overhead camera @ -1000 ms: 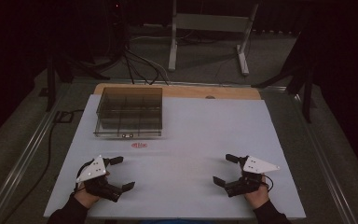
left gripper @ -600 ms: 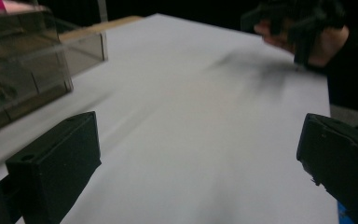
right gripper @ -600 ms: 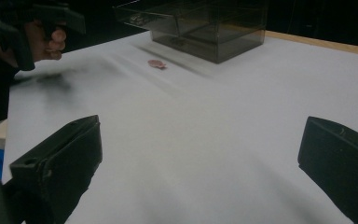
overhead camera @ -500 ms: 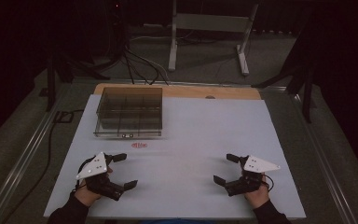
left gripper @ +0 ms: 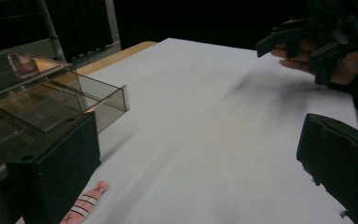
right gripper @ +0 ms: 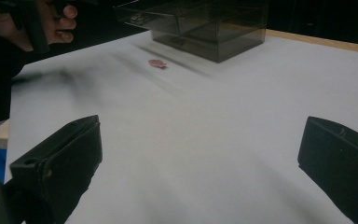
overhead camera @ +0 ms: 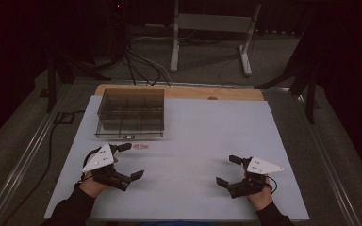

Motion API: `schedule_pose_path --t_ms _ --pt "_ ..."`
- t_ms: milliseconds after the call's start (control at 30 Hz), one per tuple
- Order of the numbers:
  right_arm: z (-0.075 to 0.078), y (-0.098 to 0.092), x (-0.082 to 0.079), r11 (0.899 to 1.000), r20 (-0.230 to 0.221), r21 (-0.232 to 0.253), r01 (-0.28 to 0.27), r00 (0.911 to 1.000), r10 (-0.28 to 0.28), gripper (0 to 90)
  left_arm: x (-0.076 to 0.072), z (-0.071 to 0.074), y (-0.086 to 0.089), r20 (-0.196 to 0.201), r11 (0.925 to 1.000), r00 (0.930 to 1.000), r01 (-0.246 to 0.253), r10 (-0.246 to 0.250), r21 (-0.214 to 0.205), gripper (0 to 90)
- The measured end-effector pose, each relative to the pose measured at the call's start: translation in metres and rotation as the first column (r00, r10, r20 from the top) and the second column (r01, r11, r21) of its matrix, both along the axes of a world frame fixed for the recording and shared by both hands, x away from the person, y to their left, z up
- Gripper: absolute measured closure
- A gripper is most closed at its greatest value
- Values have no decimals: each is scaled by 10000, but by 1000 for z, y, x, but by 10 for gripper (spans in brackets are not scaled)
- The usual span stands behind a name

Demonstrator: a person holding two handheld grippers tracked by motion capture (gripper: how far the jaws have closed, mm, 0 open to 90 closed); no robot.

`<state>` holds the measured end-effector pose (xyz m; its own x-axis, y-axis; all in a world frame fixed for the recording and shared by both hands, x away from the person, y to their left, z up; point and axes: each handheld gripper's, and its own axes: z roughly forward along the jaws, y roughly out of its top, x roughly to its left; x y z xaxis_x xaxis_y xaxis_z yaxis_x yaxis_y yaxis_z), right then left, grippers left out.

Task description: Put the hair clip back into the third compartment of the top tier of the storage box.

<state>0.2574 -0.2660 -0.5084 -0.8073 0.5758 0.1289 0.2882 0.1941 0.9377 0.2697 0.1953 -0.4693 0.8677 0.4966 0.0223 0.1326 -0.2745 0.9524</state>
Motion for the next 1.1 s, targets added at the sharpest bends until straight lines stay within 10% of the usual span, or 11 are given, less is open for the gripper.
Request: schedule_pose_path --t_ms 400,667,800,1100 --pt "0 0 0 10000 -90 29 -50 9999 50 0 15 -4 -11 139 9965 9998 -175 164 813 5" --pt "0 -1 0 10000 -122 52 -32 9999 32 0 20 -14 -21 749 9790 9969 -387 241 2002 5" --pt "0 -1 0 10000 -139 52 -57 9999 58 0 20 -18 -25 1353 9578 9901 -745 377 2777 5" --pt "0 -1 0 10000 -184 46 -65 9998 66 0 20 -26 -38 1401 9039 9894 -936 377 4174 5"
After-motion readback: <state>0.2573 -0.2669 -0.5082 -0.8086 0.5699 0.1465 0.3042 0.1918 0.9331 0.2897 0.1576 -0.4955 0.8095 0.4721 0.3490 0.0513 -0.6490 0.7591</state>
